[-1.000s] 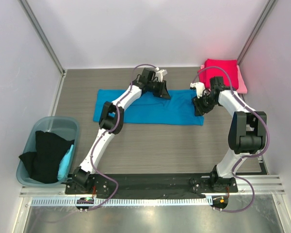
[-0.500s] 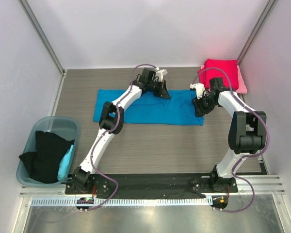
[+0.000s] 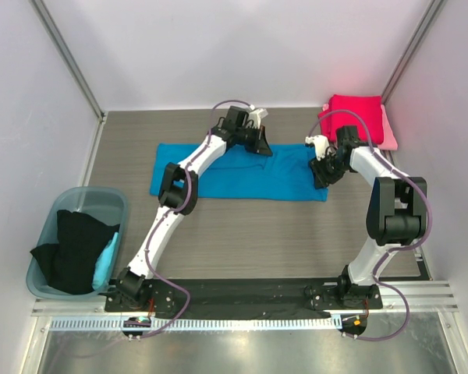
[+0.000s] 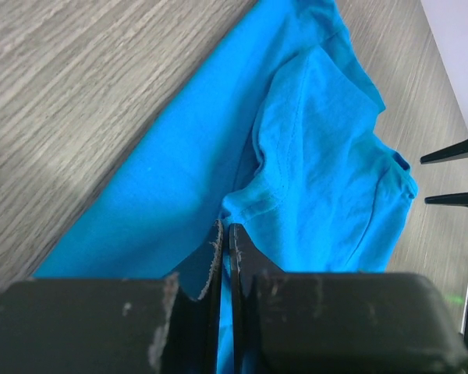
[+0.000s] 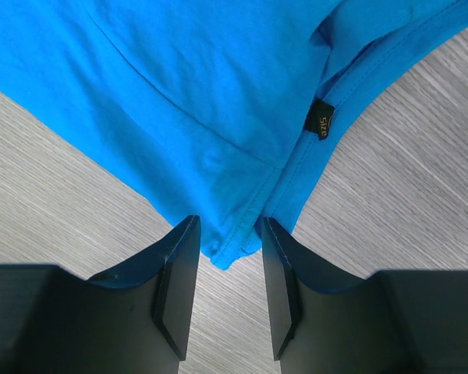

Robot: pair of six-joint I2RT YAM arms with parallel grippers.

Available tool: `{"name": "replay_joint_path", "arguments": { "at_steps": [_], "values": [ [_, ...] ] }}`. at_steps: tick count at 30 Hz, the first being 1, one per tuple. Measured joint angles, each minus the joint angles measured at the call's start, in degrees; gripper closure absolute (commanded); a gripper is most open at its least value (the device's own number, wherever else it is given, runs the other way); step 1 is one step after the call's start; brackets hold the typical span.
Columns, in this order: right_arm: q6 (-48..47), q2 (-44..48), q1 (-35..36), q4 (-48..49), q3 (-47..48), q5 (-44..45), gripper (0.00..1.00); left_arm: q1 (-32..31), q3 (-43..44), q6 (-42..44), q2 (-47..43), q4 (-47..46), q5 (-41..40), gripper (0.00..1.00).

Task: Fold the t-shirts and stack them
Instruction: Fold the tshirt

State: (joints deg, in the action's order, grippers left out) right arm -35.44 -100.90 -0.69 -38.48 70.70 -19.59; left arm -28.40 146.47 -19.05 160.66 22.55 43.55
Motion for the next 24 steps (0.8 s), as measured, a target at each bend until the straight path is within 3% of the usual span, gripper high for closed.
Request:
{"name": "replay_joint_path", "arguments": {
  "at_steps": [16, 22, 24],
  "values": [
    [0.0, -1.8, 0.0, 0.5, 0.2, 0.0, 0.57, 2.2, 0.1, 3.3, -0.1, 2.7, -0.7, 0.97],
    [0.0, -1.9, 0.0, 0.7, 0.2, 0.0, 0.57, 2.7, -0.1, 4.7, -0.5, 3.1, -1.5, 0.7],
    [0.0, -1.9, 0.0, 0.7, 0.2, 0.0, 0.57, 2.7, -0.1, 4.8, -0.6, 3.1, -1.7, 0.66]
  ]
}}
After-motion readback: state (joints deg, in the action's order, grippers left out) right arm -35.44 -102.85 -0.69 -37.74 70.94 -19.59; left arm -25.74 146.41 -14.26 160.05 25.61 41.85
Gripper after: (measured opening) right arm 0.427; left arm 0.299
